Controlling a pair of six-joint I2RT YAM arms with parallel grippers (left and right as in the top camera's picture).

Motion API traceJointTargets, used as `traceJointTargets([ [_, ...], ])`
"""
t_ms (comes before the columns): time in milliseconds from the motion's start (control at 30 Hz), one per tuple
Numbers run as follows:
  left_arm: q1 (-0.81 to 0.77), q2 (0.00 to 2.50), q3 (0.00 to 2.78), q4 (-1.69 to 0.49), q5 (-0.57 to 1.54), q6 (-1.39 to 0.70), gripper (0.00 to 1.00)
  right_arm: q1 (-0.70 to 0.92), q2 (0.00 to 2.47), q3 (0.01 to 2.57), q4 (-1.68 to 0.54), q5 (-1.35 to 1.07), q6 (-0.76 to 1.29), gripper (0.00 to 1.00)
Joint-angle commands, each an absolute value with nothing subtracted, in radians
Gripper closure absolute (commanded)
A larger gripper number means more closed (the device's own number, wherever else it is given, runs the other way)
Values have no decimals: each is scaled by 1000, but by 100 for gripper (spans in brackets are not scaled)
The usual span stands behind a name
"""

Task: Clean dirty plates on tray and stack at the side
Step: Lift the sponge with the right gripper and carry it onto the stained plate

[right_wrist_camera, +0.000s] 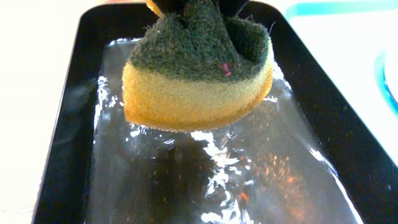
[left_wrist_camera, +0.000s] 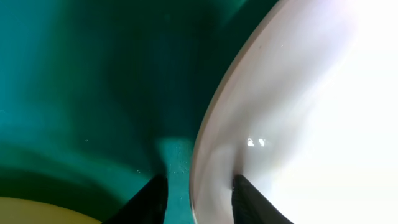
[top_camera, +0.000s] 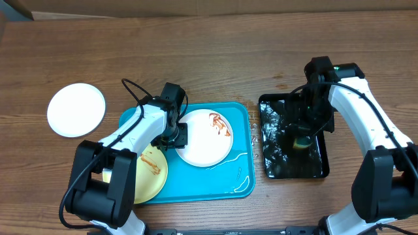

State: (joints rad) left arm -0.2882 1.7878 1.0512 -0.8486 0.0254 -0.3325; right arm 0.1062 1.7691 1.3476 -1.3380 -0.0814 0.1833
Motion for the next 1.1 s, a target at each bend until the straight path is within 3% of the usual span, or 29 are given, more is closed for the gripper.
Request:
traceJointTargets([
  [0, -295, 1797, 1046, -841, 19, -318, 69, 105, 1744, 1363, -1346, -55, 183, 96],
  [133, -296, 1797, 1046, -849, 26, -318, 86, 106, 1742, 1364, -1378, -69, 183, 96],
  [333, -296, 1797, 1046, -837, 28, -318, 87, 105, 1742, 1362, -1340, -72, 182, 96],
  [400, -296, 1797, 1046, -838, 27, -318, 96, 105, 1743, 1362, -1340, -72, 182, 96],
  [1067, -296, 1797, 1046, -838, 82, -407, 96, 108, 1743, 1370, -1463, -45, 236, 96],
])
